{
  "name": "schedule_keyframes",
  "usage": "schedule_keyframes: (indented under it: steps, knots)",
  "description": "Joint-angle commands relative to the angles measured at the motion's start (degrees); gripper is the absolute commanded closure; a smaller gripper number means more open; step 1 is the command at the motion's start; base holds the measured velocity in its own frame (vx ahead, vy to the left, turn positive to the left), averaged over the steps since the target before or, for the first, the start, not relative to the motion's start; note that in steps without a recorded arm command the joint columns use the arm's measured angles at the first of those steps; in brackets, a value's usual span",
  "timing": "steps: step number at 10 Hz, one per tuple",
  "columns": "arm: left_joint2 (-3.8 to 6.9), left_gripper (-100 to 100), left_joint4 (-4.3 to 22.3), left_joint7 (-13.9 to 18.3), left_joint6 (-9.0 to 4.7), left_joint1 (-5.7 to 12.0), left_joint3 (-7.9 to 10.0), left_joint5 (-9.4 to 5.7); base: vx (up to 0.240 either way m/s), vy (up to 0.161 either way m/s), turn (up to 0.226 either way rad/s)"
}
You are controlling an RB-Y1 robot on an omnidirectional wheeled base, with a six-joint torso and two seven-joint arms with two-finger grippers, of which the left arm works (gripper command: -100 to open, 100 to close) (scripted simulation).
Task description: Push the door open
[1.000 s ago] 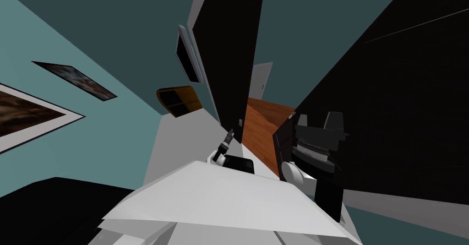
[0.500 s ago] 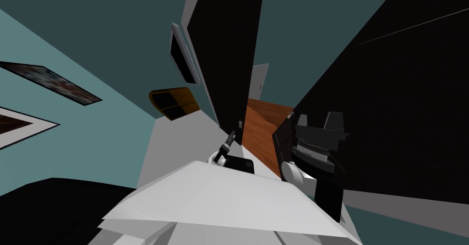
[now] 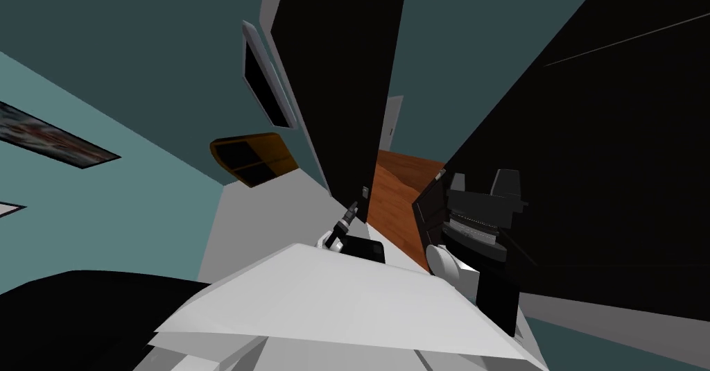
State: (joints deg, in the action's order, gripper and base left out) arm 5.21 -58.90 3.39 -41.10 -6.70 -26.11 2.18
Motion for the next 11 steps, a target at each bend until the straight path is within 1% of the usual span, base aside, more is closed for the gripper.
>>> schedule_keyframes:
  steps: [1, 3, 4, 5, 7, 11]
  knots:
    - [0.06, -100, 1.8, 0.3, -0.39, 0.71, -0.6, -0.03, 0.128, 0.116, -0.096]
    - [-0.03, -100, 3.3, 0.5, -0.75, 1.2, -1.1, -0.02, 0.097, 0.072, -0.052]
    - [0.01, -100, 2.9, 0.5, -0.58, 1.16, -0.94, -0.04, 0.035, 0.031, -0.008]
    - [-0.08, -100, 3.6, 0.4, -0.82, 1.45, -0.69, -0.11, 0.101, -0.045, -0.037]
    - [-0.23, -100, 4.1, 0.3, -0.97, 1.67, -0.42, -0.18, 0.154, -0.076, -0.024]
    - [-0.95, -100, 5.5, 0.2, -1.37, 2.31, 0.32, -0.38, 0.201, -0.1, -0.032]
